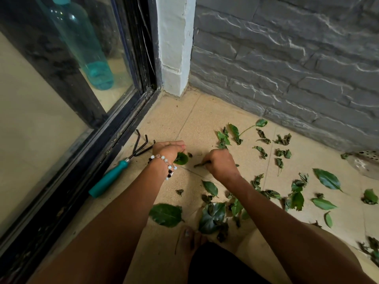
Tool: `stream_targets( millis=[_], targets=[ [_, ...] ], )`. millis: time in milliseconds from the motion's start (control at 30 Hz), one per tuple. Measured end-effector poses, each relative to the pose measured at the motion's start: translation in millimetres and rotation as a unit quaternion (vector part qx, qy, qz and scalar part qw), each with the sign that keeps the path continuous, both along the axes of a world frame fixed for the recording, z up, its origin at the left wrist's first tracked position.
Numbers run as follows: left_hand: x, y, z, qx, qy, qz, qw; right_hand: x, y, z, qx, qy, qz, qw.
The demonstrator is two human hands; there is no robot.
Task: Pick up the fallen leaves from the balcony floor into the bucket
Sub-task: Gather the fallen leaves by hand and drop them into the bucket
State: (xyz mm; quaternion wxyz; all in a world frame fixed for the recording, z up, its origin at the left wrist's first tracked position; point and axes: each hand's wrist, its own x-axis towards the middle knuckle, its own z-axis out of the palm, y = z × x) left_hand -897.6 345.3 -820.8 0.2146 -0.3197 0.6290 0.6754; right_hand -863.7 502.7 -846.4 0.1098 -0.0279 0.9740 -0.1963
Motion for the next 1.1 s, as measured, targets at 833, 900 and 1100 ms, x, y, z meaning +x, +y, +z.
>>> stream_targets(
  millis=[833,900,1100],
  targets=[
    [-14,-10,-11,0.020,-0.016,0.028,0.999,-36,-35,10,-0.361,-0.017,-0.194,0.912],
    [-11,-15,-13,0.050,-0.015,0.050,0.997,-33,-30,-8,-0.174,0.040,-0.075,0.981],
    [-7,-19,-25,0.033,-0.005,0.070,0.997,-13,-32,-38,0.078,0.106,0.175,0.976]
  ],
)
